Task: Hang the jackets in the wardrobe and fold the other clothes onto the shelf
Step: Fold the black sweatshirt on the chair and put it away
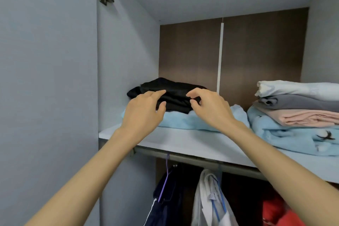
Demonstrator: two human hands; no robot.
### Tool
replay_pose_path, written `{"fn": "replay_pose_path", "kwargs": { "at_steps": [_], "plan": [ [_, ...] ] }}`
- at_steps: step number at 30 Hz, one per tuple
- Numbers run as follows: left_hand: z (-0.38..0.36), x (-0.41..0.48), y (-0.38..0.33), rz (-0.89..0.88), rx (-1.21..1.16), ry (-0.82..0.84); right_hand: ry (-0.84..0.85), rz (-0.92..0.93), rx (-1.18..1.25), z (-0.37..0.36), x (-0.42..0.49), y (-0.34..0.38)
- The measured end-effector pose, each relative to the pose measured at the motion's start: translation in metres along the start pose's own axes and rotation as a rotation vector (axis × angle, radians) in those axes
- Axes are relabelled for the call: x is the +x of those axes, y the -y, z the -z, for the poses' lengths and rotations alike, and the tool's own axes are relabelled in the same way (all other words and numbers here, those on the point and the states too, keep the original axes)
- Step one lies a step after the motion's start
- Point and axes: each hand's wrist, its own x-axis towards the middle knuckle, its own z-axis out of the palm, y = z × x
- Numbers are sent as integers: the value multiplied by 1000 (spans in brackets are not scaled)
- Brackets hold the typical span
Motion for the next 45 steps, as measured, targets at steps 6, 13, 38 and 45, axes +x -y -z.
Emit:
{"fn": "replay_pose_path", "kwargs": {
  "at_steps": [6, 13, 38, 45],
  "plan": [
    [32, -67, -12, -125, -156, 91, -36, -121, -56, 28, -98, 44],
    [61, -131, -57, -228, -370, 215, -15, -377, -184, 95, -219, 76],
    [200, -482, -202, -490, -636, 624, 202, -868, -484, 295, -638, 272],
    [241, -554, -229, -679, -710, 773, 229, -1124, -547, 319, -728, 339]
  ]
}}
